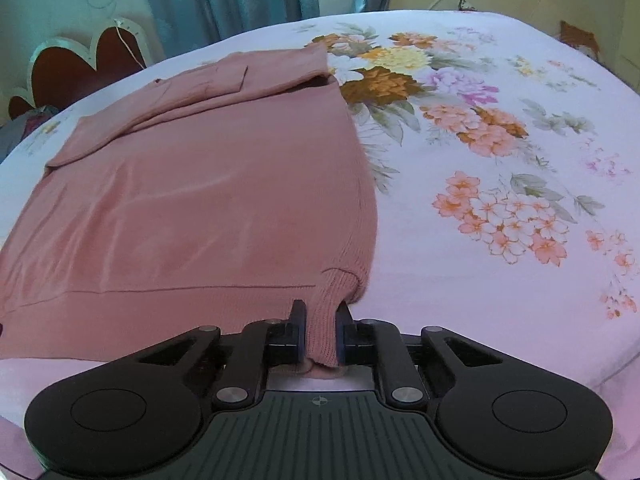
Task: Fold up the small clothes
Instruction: 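Lift the hem with both tools and fold it toward the collar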
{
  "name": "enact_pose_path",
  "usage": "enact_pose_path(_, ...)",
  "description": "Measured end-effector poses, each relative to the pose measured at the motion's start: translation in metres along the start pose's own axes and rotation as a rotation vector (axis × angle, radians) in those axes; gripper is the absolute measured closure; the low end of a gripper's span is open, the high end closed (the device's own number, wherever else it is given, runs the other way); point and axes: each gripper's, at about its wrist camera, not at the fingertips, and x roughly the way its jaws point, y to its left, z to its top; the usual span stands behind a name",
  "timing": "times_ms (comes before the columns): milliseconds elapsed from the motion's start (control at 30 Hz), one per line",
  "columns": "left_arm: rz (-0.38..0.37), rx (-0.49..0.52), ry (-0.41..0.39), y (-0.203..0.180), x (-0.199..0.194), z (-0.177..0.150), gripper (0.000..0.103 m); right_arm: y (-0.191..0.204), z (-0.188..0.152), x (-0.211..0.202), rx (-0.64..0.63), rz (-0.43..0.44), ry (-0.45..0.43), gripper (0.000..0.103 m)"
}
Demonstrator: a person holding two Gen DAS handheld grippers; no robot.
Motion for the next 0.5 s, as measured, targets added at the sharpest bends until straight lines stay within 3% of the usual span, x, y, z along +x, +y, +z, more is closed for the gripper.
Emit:
enact_pose_path(267,-0.036,0.022,-0.127,-0.012,-0.02,0.027,0.097,0.005,0.028,-0.025,0.019,0.045,-0.1,0.092)
enact_pose_path(500,-0.051,0.043,-0.238,-0.027,-0.023,0.075,0.097,0.009,0.08,-0.026,0.033,0.082,-0.181,0.092)
